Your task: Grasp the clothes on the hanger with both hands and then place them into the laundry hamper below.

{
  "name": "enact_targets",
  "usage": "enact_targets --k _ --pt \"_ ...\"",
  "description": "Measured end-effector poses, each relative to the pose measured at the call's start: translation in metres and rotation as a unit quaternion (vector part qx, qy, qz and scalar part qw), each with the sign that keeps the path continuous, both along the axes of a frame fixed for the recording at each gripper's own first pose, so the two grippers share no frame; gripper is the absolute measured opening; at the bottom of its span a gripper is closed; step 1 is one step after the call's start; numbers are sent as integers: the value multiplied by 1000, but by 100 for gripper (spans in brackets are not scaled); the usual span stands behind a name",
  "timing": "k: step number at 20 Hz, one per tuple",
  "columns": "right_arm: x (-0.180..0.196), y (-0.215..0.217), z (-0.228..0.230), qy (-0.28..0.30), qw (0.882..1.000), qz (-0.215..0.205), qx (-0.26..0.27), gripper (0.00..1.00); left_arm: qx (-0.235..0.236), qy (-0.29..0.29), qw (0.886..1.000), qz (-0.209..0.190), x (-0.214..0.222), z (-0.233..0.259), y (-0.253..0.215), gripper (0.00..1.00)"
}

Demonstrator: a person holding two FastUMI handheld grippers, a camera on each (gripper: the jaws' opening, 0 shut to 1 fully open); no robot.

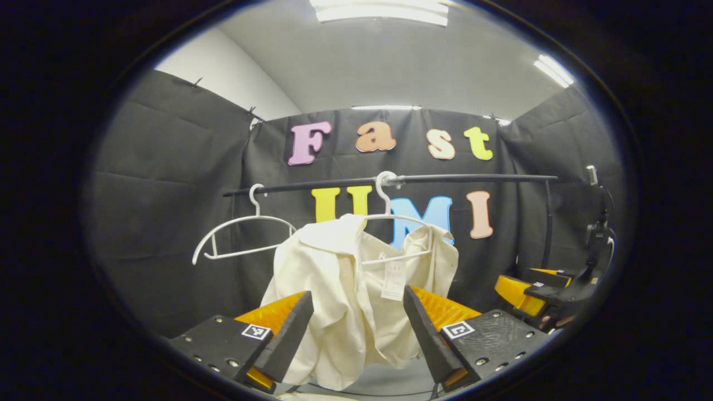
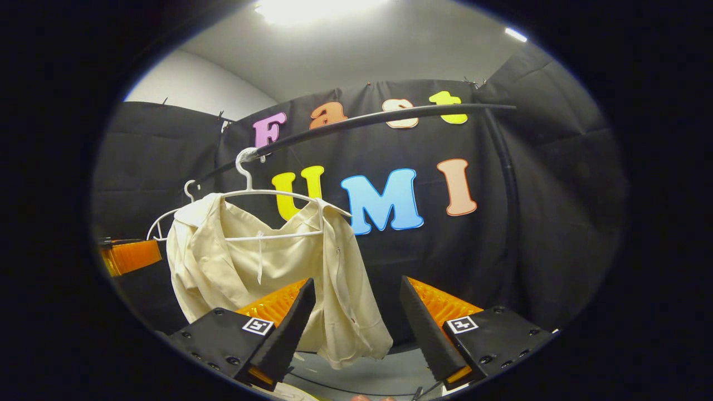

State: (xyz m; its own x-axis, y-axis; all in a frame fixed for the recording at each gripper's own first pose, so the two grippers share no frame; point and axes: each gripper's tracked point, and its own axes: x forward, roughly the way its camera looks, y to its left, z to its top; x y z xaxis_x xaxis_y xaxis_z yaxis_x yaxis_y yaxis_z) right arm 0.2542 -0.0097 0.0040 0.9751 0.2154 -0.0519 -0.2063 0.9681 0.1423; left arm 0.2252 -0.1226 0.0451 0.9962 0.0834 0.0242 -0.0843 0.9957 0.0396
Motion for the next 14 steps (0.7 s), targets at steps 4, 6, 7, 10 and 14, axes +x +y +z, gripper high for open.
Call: enact_targets --k 4,6,7,10,14 --pt "40 12 -5 4 1000 23 11 96 11 -2 1000 10 38 0 -10 95" --pt "59 20 -6 6 999 34 15 96 15 3 1000 25 53 -4 -12 96" --pt "68 25 -8 7 999 40 18 96 16 4 999 37 60 -5 -11 96" --pt "92 39 -16 15 998 59 27 97 0 19 998 57 83 -20 -16 96" --pt "120 59 -23 17 996 82 37 96 -22 39 996 74 106 -41 -11 96"
